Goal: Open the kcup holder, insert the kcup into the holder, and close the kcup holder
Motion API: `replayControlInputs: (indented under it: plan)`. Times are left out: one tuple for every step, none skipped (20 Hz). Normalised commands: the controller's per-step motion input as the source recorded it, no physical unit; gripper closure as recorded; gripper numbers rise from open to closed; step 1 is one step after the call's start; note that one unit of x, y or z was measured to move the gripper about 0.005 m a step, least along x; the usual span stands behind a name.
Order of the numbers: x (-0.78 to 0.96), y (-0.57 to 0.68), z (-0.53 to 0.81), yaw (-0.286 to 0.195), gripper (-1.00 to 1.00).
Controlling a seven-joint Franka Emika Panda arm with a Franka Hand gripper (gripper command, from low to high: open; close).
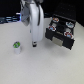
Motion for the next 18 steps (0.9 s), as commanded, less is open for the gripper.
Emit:
replayControlInputs:
  plan:
    - [-0.35,-0.55,-0.06,-0.198,-1.00]
    - [-0.36,-0.55,-0.08,-0.205,-1.00]
    - [-0.36,-0.55,-0.08,-0.202,-1.00]
    - [-0.38,-0.56,-0.10,-0.199,-1.00]
    - [-0.40,-0.56,-0.13,-0.202,-1.00]
    - [-0.41,-0.56,-0.15,-0.204,-1.00]
    - [-0.42,-0.56,-0.18,-0.201,-1.00]
    - [-0.44,-0.57,-0.25,-0.189,-1.00]
    - [-0.45,-0.58,-0.31,-0.184,-1.00]
    - [-0.47,-0.59,-0.37,-0.180,-1.00]
    - [-0.48,-0.59,-0.39,-0.179,-1.00]
    - [-0.54,-0.56,-0.39,-0.199,-1.00]
    - [-0.54,-0.56,-0.41,-0.202,-1.00]
    - [-0.55,-0.55,-0.42,-0.207,-1.00]
    - [-0.54,-0.56,-0.44,-0.208,-1.00]
    - [-0.52,-0.55,-0.45,-0.208,-1.00]
    - [-0.48,-0.55,-0.45,-0.199,-1.00]
    - [-0.44,-0.51,-0.45,-0.185,-1.00]
